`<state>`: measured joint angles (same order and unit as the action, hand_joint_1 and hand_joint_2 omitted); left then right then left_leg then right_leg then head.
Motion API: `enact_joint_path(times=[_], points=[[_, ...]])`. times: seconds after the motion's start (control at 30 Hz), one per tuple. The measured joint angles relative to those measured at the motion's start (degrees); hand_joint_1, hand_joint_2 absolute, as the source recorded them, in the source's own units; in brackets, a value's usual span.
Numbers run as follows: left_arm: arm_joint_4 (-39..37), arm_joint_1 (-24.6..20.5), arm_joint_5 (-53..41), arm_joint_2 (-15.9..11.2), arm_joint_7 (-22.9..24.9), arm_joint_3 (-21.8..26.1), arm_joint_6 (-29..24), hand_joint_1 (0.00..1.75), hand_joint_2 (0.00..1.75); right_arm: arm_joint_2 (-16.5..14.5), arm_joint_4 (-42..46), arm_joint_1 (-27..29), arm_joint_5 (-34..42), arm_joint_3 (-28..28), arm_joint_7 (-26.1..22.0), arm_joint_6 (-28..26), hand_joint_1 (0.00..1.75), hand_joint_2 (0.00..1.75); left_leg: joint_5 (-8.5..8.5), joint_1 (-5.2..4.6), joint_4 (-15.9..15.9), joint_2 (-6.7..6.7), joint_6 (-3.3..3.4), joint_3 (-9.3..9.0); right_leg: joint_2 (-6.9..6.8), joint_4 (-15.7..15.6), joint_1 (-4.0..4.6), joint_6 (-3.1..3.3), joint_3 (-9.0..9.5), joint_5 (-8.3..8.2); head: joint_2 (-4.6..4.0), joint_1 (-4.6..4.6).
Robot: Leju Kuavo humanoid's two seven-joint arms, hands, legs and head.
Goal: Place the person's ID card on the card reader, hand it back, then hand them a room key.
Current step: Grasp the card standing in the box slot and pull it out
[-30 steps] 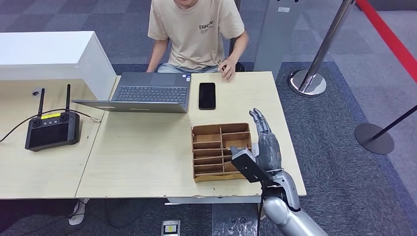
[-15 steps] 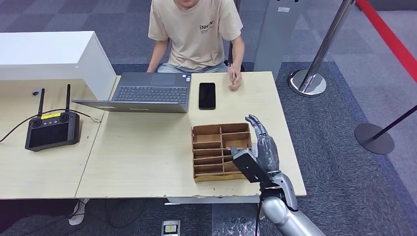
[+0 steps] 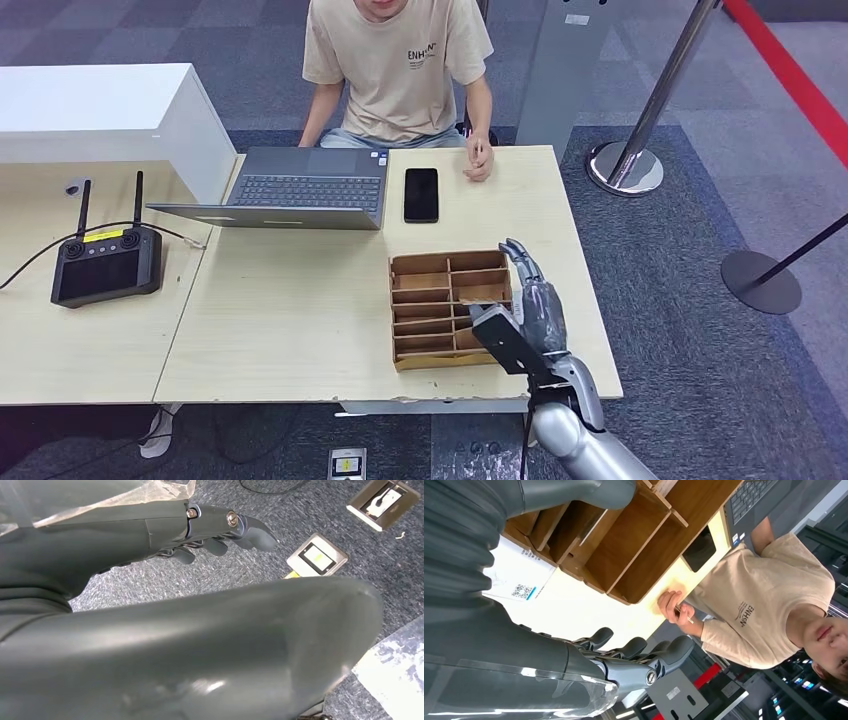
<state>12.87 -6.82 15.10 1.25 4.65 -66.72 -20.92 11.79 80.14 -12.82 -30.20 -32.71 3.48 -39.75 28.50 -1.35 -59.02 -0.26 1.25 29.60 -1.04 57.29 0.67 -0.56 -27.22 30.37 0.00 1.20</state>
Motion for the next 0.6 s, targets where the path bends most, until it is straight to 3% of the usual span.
enact_joint_path(times=[0.43,0.6], points=[[0.03,-0.04,-0.39,0.00,0.40,0.01,0.21,0.00,0.00,0.03,-1.30,0.36,-1.99,-0.65,0.69,0.76,0.46,1.75,0.00,0.00,0.00,0.00,0.00,0.00,0.00,0.00,0.00,0.00,0.00,0.00,0.00,-0.01],[0.07,-0.12,-0.50,0.00,0.60,0.01,0.46,0.00,0.00,0.09,-2.05,0.20,-4.28,-0.89,1.89,1.02,0.58,1.75,0.00,0.00,0.00,0.00,0.00,0.00,0.00,0.00,0.00,0.00,0.00,0.00,0.00,-0.01]])
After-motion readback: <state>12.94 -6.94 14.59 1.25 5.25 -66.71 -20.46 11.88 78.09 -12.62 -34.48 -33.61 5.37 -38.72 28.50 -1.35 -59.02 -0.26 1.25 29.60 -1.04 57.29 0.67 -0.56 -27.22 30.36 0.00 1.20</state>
